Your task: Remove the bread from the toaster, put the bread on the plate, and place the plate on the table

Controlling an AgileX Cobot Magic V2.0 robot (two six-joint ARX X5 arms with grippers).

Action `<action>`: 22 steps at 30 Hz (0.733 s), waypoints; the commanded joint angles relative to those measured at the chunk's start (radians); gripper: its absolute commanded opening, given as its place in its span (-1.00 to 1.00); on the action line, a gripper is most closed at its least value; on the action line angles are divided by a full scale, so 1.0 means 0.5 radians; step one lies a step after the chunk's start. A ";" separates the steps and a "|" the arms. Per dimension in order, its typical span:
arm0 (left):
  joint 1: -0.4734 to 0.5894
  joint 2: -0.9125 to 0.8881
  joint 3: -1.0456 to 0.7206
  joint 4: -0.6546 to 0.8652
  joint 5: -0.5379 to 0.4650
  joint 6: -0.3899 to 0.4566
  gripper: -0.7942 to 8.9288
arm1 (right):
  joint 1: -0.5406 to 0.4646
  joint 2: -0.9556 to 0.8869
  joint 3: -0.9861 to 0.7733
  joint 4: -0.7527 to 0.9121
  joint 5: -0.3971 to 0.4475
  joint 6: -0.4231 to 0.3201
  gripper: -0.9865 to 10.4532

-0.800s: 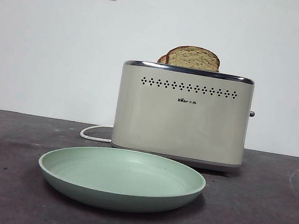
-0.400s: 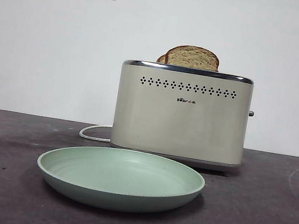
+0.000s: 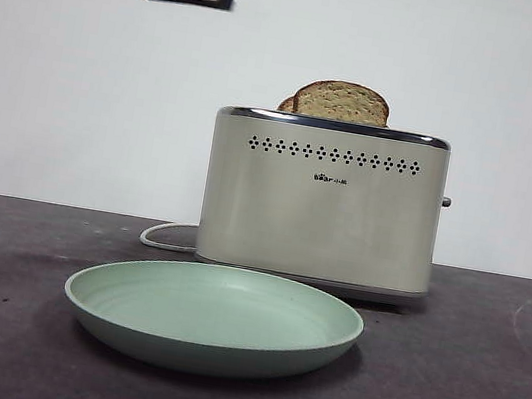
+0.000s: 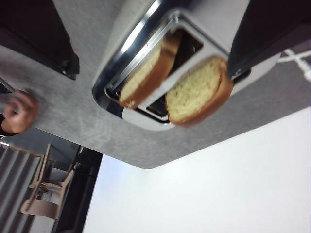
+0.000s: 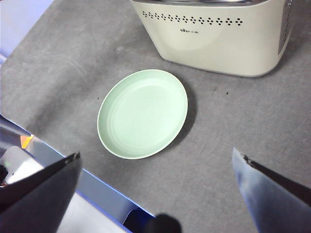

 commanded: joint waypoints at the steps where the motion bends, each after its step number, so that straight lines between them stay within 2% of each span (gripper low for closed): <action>1: -0.035 0.143 0.092 0.043 -0.007 0.069 0.44 | 0.005 0.014 0.002 0.001 -0.002 -0.005 0.22; 11: -0.150 0.537 0.278 0.213 -0.013 0.081 0.44 | 0.005 0.039 0.002 -0.002 0.000 -0.004 0.22; 17: -0.228 0.625 0.278 0.220 -0.084 0.186 0.43 | 0.005 0.039 0.002 -0.003 0.000 -0.004 0.22; 22: -0.260 0.687 0.278 0.216 -0.169 0.209 0.20 | 0.005 0.039 0.002 -0.020 0.000 -0.004 0.22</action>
